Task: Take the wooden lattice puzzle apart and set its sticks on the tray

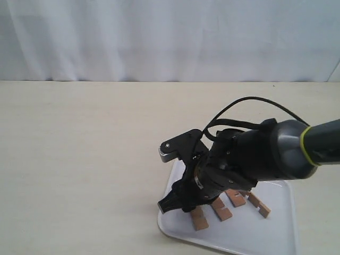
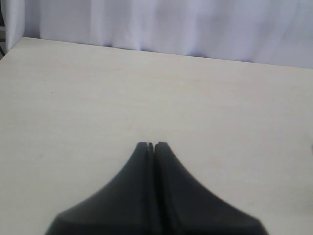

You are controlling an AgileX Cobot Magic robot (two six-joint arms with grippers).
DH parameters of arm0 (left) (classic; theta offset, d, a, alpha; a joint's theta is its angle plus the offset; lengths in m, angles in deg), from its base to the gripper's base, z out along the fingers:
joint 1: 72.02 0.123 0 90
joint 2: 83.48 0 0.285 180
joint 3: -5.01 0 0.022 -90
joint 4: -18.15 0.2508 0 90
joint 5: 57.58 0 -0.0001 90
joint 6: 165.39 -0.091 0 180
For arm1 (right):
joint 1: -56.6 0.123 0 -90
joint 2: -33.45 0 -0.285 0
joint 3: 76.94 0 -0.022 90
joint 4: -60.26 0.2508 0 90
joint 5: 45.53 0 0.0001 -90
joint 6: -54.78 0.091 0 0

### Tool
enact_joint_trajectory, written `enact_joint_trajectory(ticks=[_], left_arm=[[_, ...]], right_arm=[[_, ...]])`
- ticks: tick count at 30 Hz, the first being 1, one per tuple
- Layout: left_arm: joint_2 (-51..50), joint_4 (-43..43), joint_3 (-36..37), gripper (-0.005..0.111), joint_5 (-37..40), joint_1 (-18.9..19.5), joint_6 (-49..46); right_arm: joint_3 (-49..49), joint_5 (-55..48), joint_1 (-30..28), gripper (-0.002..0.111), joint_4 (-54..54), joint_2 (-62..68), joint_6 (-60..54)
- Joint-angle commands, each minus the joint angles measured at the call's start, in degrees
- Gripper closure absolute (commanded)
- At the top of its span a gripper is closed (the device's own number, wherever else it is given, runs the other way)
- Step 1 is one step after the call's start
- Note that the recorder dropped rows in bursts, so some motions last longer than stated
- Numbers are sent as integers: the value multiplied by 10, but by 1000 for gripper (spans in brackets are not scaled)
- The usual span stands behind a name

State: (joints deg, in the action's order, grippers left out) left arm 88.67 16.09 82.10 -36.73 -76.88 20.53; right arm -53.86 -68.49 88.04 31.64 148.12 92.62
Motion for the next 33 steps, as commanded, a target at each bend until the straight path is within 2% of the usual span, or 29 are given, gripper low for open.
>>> enact_joint_trajectory(ticks=[1, 5, 7, 9, 11, 16, 18, 19, 21, 24, 28, 33], left_arm=[[1, 0, 1, 107, 0, 1, 0], [1, 0, 1, 107, -1, 1, 0], [1, 0, 1, 107, -1, 1, 0], [1, 0, 1, 107, -1, 1, 0], [1, 0, 1, 107, -1, 1, 0], [1, 0, 1, 107, -1, 1, 0], [1, 0, 1, 107, -1, 1, 0], [1, 0, 1, 107, -1, 1, 0], [1, 0, 1, 107, -1, 1, 0], [1, 0, 1, 107, -1, 1, 0], [1, 0, 1, 107, -3, 1, 0], [1, 0, 1, 107, -2, 1, 0]], right_arm=[[-26, -16, -2, 51, -10, -49, 7], [-58, -64, -2, 51, -10, -81, -28], [-60, -65, -2, 62, -10, -84, -44], [-60, -66, -2, 90, -10, -83, -75], [-60, -72, -2, 104, -10, -83, -106], [-88, -145, -13, 104, -1, -66, -151], [-117, -199, -34, 104, 45, -50, -195], [-144, -239, -64, 104, 118, -37, -256], [-162, -262, -101, 104, 199, -32, -323], [-170, -266, -162, 104, 278, -44, -375], [-161, -280, -235, 104, 278, -80, -378], [-104, -263, -317, 104, 262, -162, -378]])
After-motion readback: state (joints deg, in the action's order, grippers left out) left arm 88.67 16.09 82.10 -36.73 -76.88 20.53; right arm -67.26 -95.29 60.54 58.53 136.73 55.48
